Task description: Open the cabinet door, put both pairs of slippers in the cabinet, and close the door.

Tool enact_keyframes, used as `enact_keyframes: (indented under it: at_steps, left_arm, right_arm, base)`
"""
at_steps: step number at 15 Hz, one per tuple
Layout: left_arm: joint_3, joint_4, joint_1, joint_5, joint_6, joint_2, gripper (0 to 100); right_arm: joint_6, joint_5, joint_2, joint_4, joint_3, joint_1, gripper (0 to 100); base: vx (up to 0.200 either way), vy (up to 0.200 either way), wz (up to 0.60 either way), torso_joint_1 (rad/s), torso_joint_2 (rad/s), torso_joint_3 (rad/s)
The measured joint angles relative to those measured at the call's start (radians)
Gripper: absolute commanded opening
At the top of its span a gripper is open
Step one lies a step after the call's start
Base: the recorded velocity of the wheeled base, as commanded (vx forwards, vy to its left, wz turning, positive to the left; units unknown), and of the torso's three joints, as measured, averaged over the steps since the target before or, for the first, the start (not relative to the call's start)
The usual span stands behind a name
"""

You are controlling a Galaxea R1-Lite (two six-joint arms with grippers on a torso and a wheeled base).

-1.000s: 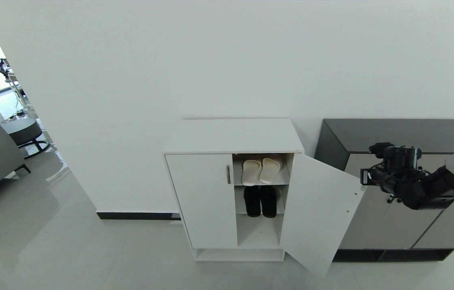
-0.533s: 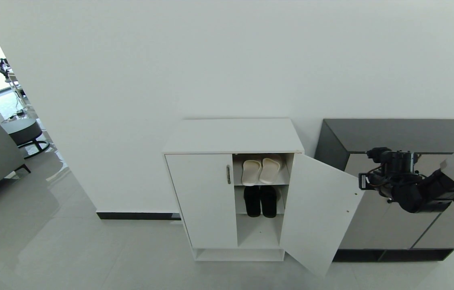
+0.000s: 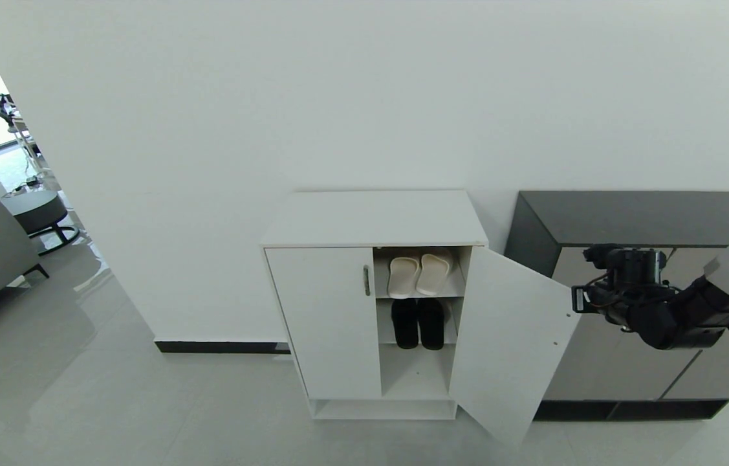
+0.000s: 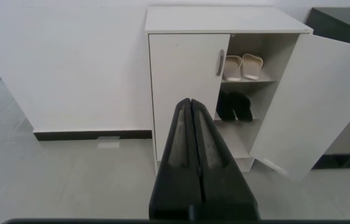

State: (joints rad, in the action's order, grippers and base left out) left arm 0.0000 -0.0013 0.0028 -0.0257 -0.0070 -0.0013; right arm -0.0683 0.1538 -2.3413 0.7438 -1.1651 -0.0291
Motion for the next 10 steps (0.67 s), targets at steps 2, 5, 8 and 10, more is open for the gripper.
enact_keyframes:
  at_steps: [2,5,8,10]
  left_arm:
    - [0.0,0.0,0.0,0.0,0.0,0.0,0]
    - [0.0,0.0,0.0,0.0,0.0,0.0,0]
    - [0.0,0.0,0.0,0.0,0.0,0.0,0]
    - [0.0,0.0,0.0,0.0,0.0,0.0,0]
  right_arm:
    - [0.001,-0.032,0.063,0.0,0.068,-0.044,0]
    - [0.001,-0.054,0.169,0.002,0.155,-0.112,0]
    - [-0.001,-0.053,0.183,0.003,0.171,-0.1,0]
    - [-0.003,-0.052,0.17,0.004,0.17,-0.083,0]
  base:
    - [0.0,0.0,0.0,0.0,0.0,0.0]
    - [0.0,0.0,0.0,0.0,0.0,0.0]
    - [0.0,0.0,0.0,0.0,0.0,0.0]
    - [0.0,0.0,0.0,0.0,0.0,0.0]
